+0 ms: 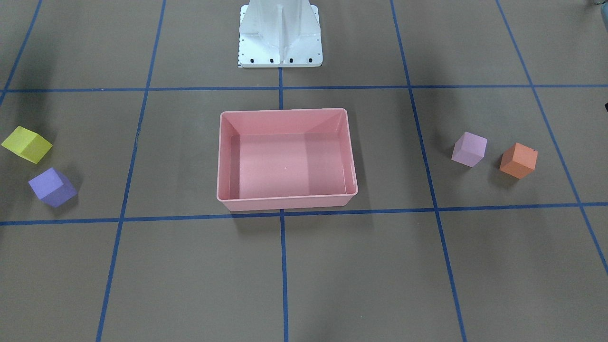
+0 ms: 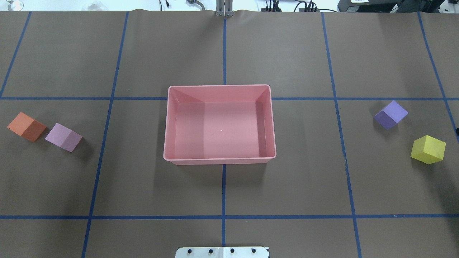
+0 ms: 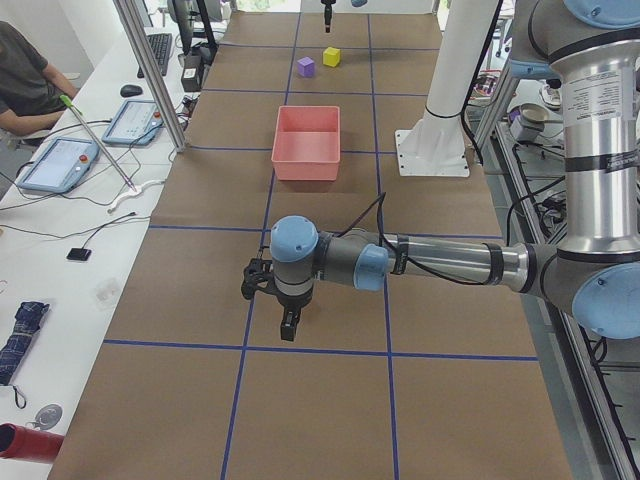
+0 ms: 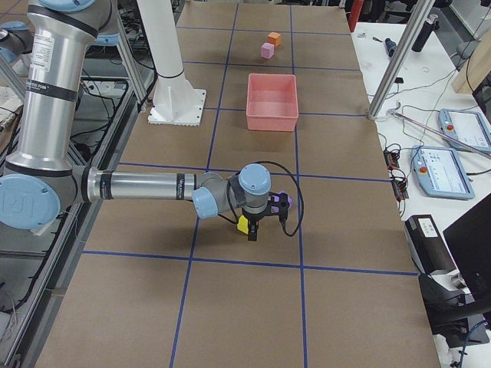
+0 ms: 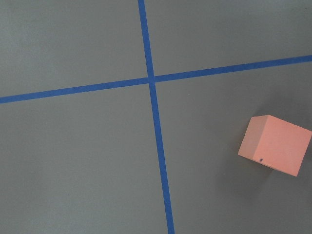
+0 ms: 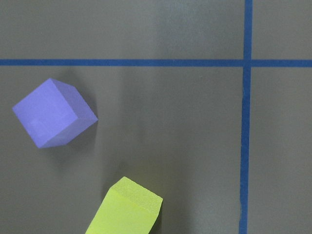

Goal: Place blocks into pink bin with both arms

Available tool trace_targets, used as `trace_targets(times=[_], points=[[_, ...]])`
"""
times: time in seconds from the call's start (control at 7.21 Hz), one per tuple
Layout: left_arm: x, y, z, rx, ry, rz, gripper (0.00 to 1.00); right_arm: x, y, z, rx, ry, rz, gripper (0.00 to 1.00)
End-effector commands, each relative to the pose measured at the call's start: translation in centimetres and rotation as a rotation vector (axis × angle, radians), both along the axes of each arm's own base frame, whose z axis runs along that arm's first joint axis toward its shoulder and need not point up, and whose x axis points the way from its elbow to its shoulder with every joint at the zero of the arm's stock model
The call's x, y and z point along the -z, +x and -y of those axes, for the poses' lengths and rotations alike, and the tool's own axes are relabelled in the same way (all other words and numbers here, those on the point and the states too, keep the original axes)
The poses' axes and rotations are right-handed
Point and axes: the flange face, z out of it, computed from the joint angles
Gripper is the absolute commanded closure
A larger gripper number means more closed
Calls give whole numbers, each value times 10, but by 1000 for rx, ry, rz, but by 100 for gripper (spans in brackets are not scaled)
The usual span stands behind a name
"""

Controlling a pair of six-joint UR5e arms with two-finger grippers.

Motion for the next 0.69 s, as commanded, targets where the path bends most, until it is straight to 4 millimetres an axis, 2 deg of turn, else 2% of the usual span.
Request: trace_targets(times=[0.0,0.14,0.28,0.55], points=[[1,0,0,-1,17,0,0,-9,-40,0,-152,-144,-49,0],[0,0,0,-1,21,0,0,-13,-48,12,-211,-196,-34,1],[0,0,0,-1,22,0,0,-16,-52,14,-232,-227,-39,1],[2,0,0,-2,28,0,0,-11,-58,23,-288,-290,-24,1]])
